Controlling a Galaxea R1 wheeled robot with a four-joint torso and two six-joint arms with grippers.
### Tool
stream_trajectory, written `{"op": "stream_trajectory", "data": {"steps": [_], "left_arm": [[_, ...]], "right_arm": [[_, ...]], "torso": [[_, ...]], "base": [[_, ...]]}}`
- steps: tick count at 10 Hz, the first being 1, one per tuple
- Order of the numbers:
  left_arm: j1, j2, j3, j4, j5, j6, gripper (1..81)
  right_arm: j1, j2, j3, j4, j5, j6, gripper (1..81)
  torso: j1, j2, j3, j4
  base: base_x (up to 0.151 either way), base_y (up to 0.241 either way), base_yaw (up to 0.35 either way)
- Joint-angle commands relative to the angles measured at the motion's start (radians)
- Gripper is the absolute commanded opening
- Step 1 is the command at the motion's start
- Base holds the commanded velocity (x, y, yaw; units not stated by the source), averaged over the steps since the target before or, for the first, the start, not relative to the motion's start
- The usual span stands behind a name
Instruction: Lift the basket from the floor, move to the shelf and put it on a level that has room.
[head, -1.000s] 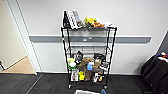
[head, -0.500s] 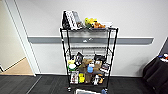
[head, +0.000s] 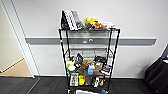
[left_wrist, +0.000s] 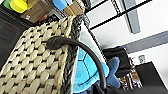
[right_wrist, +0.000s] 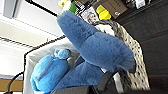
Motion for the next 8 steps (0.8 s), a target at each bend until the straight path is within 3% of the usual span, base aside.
{"op": "stream_trajectory", "data": {"steps": [1,6,7,8], "left_arm": [[-0.142,-0.008,0.098,0.003,-0.05,-0.013,1.0],[-0.108,-0.019,0.108,0.005,-0.076,-0.004,1.0],[-0.096,-0.021,0.108,0.014,-0.077,-0.004,1.0],[-0.085,-0.021,0.107,0.018,-0.095,-0.004,1.0]], "right_arm": [[0.139,-0.012,0.107,-0.032,0.031,-0.012,1.0],[0.135,-0.02,0.118,-0.035,0.031,-0.012,1.0],[0.135,-0.02,0.118,-0.035,0.031,-0.012,1.0],[0.135,-0.018,0.119,-0.035,0.031,-0.012,1.0]], "torso": [[0.0,0.0,0.0,0.0],[0.0,0.0,0.069,0.0],[0.0,0.0,0.046,0.0],[0.0,0.0,0.052,0.0]], "base": [[0.123,0.0,0.0],[0.123,0.0,0.0],[0.123,0.0,0.0],[0.123,0.0,0.0]]}}
